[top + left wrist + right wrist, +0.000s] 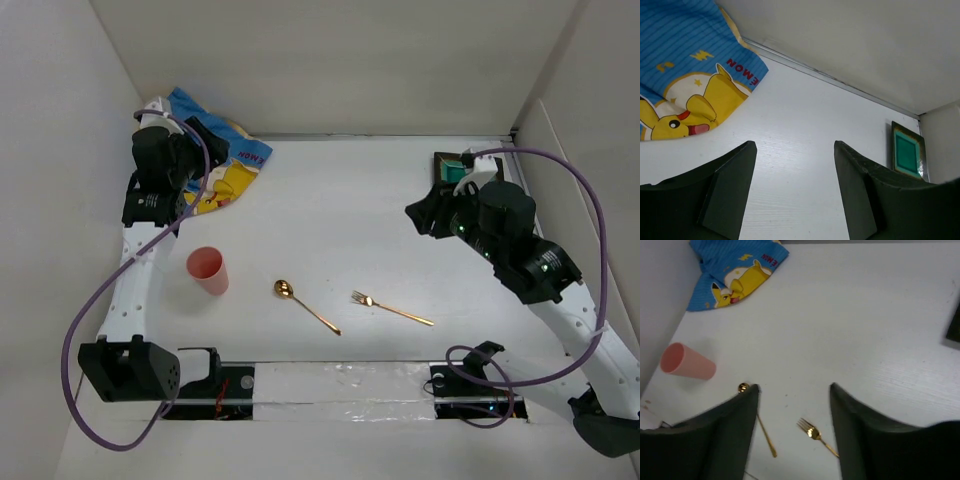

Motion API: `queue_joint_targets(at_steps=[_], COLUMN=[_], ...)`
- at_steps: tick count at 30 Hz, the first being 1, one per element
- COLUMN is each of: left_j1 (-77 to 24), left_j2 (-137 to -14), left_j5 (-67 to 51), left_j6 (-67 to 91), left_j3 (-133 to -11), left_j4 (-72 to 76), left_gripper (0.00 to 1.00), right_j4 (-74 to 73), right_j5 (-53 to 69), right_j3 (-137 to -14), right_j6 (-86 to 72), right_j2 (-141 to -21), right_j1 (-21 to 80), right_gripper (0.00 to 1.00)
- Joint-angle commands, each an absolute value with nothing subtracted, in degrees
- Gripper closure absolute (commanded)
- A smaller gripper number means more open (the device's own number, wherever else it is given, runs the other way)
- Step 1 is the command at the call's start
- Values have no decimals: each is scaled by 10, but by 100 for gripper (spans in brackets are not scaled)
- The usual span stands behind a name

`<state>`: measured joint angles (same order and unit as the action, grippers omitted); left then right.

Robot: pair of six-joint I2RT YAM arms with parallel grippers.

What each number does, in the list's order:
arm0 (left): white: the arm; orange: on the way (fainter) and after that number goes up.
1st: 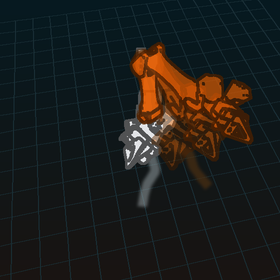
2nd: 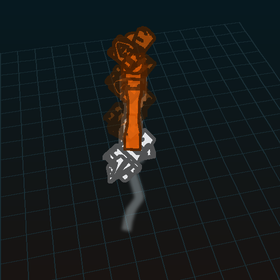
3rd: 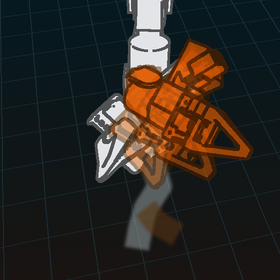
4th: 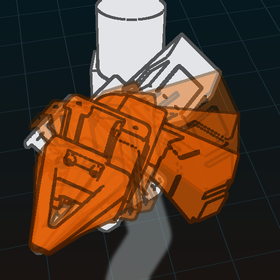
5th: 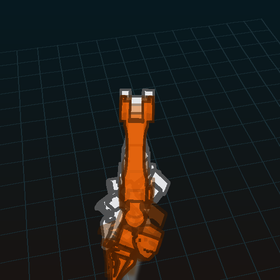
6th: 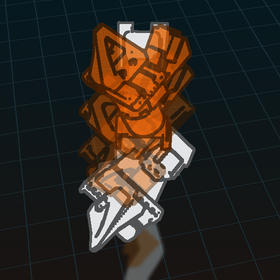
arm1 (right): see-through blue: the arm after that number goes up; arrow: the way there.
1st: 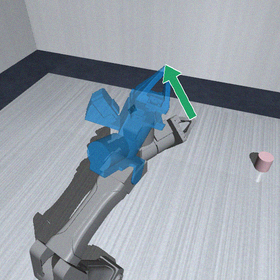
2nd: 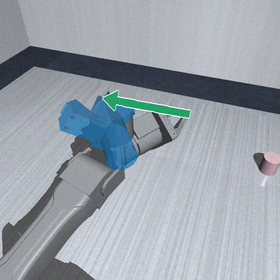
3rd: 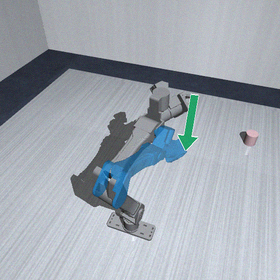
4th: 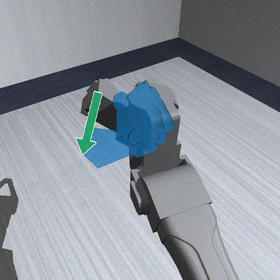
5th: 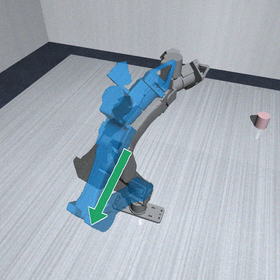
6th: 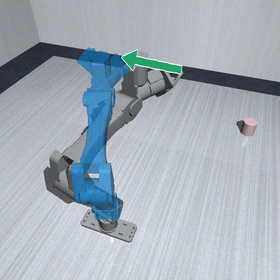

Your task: Set the dinner table for one person

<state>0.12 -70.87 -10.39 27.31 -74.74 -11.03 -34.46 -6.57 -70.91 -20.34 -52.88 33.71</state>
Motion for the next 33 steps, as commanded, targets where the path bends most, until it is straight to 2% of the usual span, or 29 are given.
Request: queue_joint_targets(at_steps=[1,4,5,7,8,9,13,14,16,20,21,22,23,26,28,33], left_j1=[4,4,4,4,4,4,-3,-9,-20,-20,-20,-15,-15,-15,-15,-15], left_j2=[-716,-771,-772,-821,-839,-879,-990,-1009,-1073,-1149,-1163,-1184,-1193,-1230,-1248,-1296], left_j5=[-72,-18,-18,-6,35,42,100,145,184,189,185,180,172,158,159,134], left_j6=[272,270,270,267,264,264,244,239,222,234,237,242,245,244,245,245], left_j3=[-778,-825,-836,-861,-892,-907,-993,-1029,-1056,-1120,-1127,-1132,-1133,-1121,-1118,-1115], left_j4=[-105,-147,-148,-165,-188,-199,-260,-284,-298,-319,-323,-326,-330,-323,-327,-316], left_gripper=[40,45,61,75,97,100,100,90,78,53,51,48,45,44,43,43], right_j4=[-321,-317,-317,-312,-309,-306,-305,-304,-298,-301,-302,-302,-301,-294,-292,-288], right_j5=[-62,-33,-33,-17,-16,-12,-4,-4,19,27,30,33,34,39,42,53], right_j3=[-701,-690,-690,-687,-686,-687,-690,-687,-683,-686,-688,-688,-688,-683,-681,-686], right_j6=[-209,-204,-204,-195,-194,-193,-188,-187,-185,-182,-181,-180,-180,-181,-185,-188], right_j2=[-521,-520,-520,-522,-523,-523,-533,-535,-540,-550,-553,-560,-562,-569,-573,-591], right_j1=[325,313,313,308,302,301,291,291,291,286,280,280,280,280,280,280], right_gripper=[55,100,100,100,100,100,100,100,100,100,97,86,80,57,53,52])
